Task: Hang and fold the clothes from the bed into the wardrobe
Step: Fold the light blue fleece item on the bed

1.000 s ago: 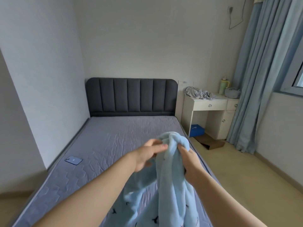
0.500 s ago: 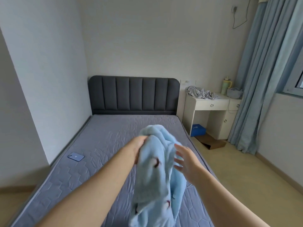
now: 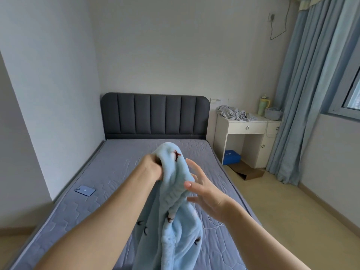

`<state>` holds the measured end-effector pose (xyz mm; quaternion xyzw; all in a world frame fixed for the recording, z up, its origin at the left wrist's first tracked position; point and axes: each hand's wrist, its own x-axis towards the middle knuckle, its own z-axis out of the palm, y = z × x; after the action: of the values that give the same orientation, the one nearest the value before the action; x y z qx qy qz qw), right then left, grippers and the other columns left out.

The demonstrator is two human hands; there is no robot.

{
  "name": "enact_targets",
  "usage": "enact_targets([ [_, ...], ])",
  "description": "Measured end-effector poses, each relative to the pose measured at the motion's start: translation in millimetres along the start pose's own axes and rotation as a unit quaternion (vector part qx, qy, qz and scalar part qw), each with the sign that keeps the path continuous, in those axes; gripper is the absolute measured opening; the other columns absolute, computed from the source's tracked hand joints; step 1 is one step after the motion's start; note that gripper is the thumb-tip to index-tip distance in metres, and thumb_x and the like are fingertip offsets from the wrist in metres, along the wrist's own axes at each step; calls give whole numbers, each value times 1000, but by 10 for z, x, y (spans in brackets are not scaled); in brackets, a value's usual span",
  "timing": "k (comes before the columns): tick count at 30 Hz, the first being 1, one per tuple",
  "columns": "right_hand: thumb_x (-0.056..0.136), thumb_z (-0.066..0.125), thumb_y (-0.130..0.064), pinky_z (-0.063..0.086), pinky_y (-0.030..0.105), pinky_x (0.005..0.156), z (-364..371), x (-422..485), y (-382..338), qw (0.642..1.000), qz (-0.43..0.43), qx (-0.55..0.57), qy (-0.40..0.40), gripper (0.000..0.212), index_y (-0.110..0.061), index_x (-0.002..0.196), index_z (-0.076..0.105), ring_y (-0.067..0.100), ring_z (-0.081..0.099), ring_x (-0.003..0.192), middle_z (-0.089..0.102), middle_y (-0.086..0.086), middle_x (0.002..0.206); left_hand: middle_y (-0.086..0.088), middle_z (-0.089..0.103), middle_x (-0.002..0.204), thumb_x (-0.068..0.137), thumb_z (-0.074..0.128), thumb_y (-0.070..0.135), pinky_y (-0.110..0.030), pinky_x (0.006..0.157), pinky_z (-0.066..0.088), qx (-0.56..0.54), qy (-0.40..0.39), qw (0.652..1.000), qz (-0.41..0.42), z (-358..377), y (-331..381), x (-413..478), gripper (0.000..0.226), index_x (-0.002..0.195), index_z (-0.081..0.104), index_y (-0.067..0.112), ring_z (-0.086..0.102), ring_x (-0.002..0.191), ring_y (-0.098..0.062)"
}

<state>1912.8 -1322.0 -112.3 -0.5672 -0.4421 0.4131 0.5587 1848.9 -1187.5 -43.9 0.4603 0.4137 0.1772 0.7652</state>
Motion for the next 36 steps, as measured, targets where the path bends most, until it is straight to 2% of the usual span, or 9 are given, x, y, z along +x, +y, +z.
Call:
enact_targets([
  [3, 79, 72, -27, 49, 17, 66, 85, 78, -3, 993, 2, -73, 89, 47, -29, 120, 48, 7, 64, 83, 62, -3, 100, -13, 63, 94, 98, 33, 3, -24, 72, 51, -208, -33, 977, -24, -109, -73, 79, 23, 88, 53, -3, 62, 80, -23],
  [6, 90, 59, -24, 28, 20, 50, 24, 187, 43, 957, 31, -77, 277, 21, -16, 74, 48, 11, 38, 57, 42, 3, 67, -12, 54, 129, 93, 46, 2, -34, 93, 46, -251, -8, 966, -59, -203, -143, 59, 27, 119, 53, 0, 53, 118, -25],
  [12, 92, 57, -24, 30, 20, 49, -96, 259, -89, 937, -31, -101, 334, 23, -11, 72, 53, 12, 39, 58, 45, 1, 62, -13, 57, 78, 92, 50, 4, -37, 53, 56, -123, 17, 992, 7, -297, -205, -4, 5, 89, 54, 1, 57, 66, -22],
  [15, 90, 60, -24, 36, 17, 50, -103, 292, -239, 935, -83, -105, 328, 24, -19, 67, 59, 8, 44, 56, 52, -10, 56, -9, 49, 103, 86, 51, -3, -31, 61, 52, 124, 60, 977, 161, -256, -277, 8, 33, 115, 48, 14, 53, 84, -21],
  [18, 88, 62, -20, 39, 22, 54, -16, 321, -333, 944, -83, -177, 266, 19, -21, 70, 65, 9, 46, 59, 53, -4, 62, 0, 45, 120, 75, 66, -8, -19, 80, 45, 346, -108, 876, 318, -242, -331, -15, 63, 126, 43, 23, 49, 106, -11],
  [21, 85, 67, -15, 49, 29, 64, 59, 313, -299, 953, -63, -162, 249, 12, -15, 73, 66, 14, 54, 68, 59, -1, 67, 5, 62, 101, 76, 70, -3, -9, 70, 49, 363, -234, 870, 238, -243, -352, -61, 48, 115, 54, 19, 59, 93, -5],
  [29, 77, 75, -19, 56, 28, 72, -17, 153, 45, 982, 45, -48, 177, 34, -17, 105, 55, 15, 68, 87, 66, 4, 101, 1, 65, 90, 91, 58, 16, -26, 79, 47, 170, -75, 936, 298, -188, -219, 61, 6, 94, 64, 15, 60, 88, -16],
  [32, 82, 69, -13, 53, 18, 57, -27, 120, 153, 977, 73, -110, 169, 8, -14, 87, 63, 5, 67, 66, 69, -1, 82, 4, 64, 86, 91, 57, 21, -24, 74, 47, 111, -90, 935, 324, -211, -22, 23, 7, 85, 61, 21, 60, 85, -12],
  [36, 88, 58, -11, 52, 39, 77, -71, 172, 133, 956, 31, -131, 260, 9, -2, 91, 59, 20, 57, 76, 63, 12, 84, 6, 58, 86, 91, 56, 19, -20, 68, 43, 215, -42, 901, 374, -356, 63, 3, 1, 90, 56, 20, 54, 80, -7],
])
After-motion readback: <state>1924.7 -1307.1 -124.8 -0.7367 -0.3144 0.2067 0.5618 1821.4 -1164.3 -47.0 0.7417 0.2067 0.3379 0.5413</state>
